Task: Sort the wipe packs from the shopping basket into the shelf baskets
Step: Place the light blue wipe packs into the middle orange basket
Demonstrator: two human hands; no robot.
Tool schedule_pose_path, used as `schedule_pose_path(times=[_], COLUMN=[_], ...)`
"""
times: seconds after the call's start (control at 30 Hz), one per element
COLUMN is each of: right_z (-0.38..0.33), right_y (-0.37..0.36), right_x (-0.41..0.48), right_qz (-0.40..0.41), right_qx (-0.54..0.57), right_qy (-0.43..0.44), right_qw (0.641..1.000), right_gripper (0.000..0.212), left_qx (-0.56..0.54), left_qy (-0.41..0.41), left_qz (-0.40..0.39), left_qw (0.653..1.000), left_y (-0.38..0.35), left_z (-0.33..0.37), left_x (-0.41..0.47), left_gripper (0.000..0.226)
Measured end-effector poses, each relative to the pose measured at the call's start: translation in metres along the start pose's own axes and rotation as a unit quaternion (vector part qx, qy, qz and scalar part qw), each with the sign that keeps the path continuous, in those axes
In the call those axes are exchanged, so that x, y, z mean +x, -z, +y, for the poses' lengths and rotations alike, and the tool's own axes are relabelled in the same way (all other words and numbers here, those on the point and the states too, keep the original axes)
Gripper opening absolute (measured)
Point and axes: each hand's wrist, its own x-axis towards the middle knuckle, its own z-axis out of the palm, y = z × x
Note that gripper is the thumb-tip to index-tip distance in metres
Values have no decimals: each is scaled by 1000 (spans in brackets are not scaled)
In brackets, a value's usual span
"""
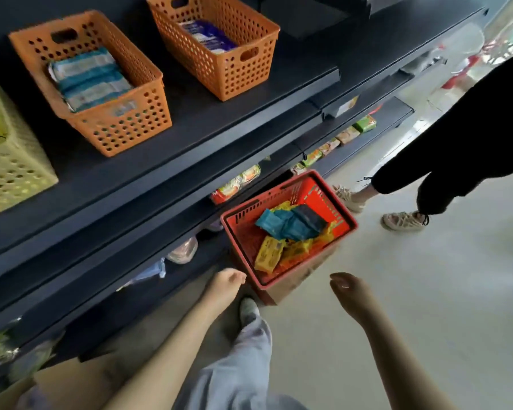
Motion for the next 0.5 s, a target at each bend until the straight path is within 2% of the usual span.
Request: schedule_pose_path(times=[0.23, 0.5], right_z=[3, 9], right_y=[28, -17], right_x=[126, 307], right_qz=[-40, -70], right_qx=[-37, -77], right_qy=[-17, 30], right_qw=[998, 994], right_gripper=[24, 28], left_qx=[-129, -150], left_qy=[194, 243], left_qz=[-2, 20], left_qw=[972, 958], left_y=[-48, -108], left_z=[26, 13], left_x=[100, 253], left_gripper=[12, 11])
